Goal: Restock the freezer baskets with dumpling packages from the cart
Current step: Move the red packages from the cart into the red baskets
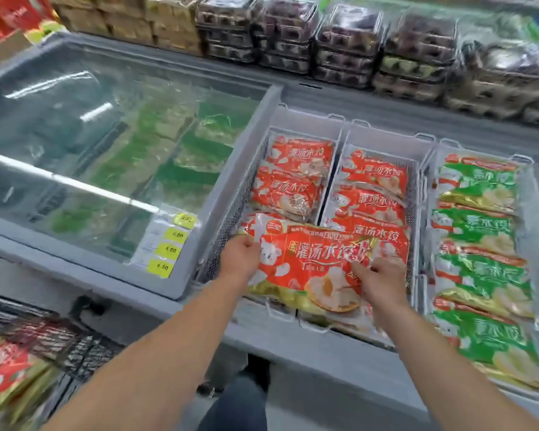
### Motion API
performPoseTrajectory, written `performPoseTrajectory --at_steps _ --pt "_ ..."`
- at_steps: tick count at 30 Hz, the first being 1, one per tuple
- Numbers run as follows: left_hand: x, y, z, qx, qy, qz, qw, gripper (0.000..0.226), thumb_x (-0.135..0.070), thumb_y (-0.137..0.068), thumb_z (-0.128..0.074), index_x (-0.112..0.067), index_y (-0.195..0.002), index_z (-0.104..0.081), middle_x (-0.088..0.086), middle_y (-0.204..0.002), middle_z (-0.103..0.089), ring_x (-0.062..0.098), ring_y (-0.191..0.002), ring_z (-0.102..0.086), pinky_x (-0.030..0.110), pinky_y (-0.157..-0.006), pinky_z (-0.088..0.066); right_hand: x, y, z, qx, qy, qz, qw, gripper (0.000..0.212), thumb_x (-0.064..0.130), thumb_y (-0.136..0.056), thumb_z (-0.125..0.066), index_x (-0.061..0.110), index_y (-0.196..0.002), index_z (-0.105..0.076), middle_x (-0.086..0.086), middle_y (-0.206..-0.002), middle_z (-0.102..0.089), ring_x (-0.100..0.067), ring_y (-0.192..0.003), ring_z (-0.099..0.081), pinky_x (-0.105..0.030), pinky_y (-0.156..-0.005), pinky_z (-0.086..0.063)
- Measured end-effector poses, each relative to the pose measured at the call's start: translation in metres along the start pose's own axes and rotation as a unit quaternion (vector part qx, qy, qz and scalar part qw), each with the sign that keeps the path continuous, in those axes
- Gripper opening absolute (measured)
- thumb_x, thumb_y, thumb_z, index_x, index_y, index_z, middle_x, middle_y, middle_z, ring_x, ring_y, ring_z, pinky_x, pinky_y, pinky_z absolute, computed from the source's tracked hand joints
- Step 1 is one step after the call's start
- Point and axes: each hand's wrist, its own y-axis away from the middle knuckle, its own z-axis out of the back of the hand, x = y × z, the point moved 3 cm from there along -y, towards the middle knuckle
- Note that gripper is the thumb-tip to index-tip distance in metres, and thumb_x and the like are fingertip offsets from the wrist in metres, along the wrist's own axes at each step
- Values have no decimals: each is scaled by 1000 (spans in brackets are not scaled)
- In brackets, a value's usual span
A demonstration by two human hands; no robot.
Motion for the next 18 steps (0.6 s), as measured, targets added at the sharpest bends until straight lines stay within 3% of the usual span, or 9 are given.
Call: performPoseTrajectory --at_steps 2,4,6,9,11,13,18 --pt "-1 -30 -6 -4 -40 14 999 30 -11 -90 -54 -13 -60 -51 10 -73 -58 27 -74 -55 39 -68 -44 7 -20 -28 -2 12 -24 1000 18 11 -91 -62 12 -73 -64 -7 -73 -69 -22 -66 -63 -31 -58 -47" --pt "2 -51 -11 -16 -55 32 998 26 -9 -92 -52 -11 -67 -59 16 -84 -66 34 -86 -62 39 -76 -47 8 -39 -55 8 37 -43 998 21 10 -89 -62 7 -68 -59 -5 -63 -59 -22 -60 -54 -30 -53 -36" --pt "10 -63 -14 -22 -56 55 997 19 -5 -91 -51 -5 -84 -68 20 -95 -69 38 -92 -63 38 -78 -49 4 -50 -77 15 51 -55 997 20 15 -85 -65 -2 -76 -60 -12 -69 -62 -29 -66 -58 -37 -59 -42" --pt "24 -80 -20 -5 -49 85 995 16 -5 -86 -49 -3 -88 -65 19 -92 -69 38 -90 -63 36 -71 -47 -10 -68 -104 43 69 -100 992 19 19 -86 -64 1 -85 -66 -15 -82 -72 -33 -78 -68 -48 -74 -55" --pt "31 -85 -23 -1 -58 95 994 21 -13 -82 -49 -4 -92 -65 15 -89 -69 37 -87 -64 35 -71 -48 -18 -73 -123 87 66 -129 986 12 15 -87 -63 4 -88 -68 -12 -85 -74 -30 -81 -71 -50 -80 -57" --pt "35 -86 -27 1 -65 87 994 26 -21 -79 -50 -8 -97 -65 13 -93 -71 36 -89 -65 40 -79 -53 -24 -73 -140 142 61 -149 977 10 11 -86 -63 9 -93 -69 -7 -91 -76 -28 -87 -72 -51 -87 -57" --pt "43 -95 -29 28 -117 94 988 31 -24 -80 -55 -14 -108 -62 10 -102 -71 34 -95 -65 45 -86 -53 -33 -74 -169 203 52 -200 957 11 0 -83 -61 3 -91 -68 -16 -93 -75 -39 -92 -70 -56 -92 -53"
